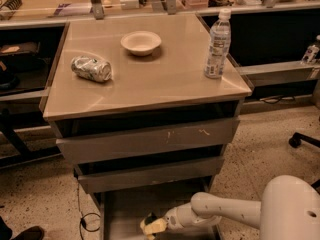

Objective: Place sponge into bottom drawer

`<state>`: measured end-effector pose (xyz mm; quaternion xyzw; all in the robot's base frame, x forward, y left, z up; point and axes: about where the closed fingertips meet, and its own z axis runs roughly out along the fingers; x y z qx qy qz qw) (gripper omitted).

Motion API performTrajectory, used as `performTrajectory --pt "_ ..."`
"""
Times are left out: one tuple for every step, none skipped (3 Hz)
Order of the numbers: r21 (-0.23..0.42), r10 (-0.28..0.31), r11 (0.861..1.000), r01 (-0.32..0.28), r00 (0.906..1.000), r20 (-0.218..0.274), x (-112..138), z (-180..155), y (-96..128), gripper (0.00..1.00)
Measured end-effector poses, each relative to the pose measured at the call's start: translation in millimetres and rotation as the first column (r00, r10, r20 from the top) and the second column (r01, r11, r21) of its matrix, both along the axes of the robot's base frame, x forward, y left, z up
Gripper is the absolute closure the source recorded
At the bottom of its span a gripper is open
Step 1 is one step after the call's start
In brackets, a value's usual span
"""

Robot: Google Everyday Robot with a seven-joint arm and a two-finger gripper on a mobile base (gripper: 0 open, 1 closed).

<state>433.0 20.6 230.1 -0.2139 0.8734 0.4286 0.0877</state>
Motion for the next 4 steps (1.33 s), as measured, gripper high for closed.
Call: performTrajectory --pt "-0.040 -0.082 0.996 0.083 0.9966 0.006 13.4 -25.7 -14.4 1.00" --pt "-0.096 -0.140 0.986 0.140 0.9901 0.004 23.4 -49.0 -24.0 1.00" --pt "-0.140 -0.177 0.974 0.176 0.9841 0.004 35.3 -65.0 -30.1 1.00" --pt "-0.157 -0.209 0.966 0.207 0.9779 0.003 46.3 -76.9 -35.1 1.00"
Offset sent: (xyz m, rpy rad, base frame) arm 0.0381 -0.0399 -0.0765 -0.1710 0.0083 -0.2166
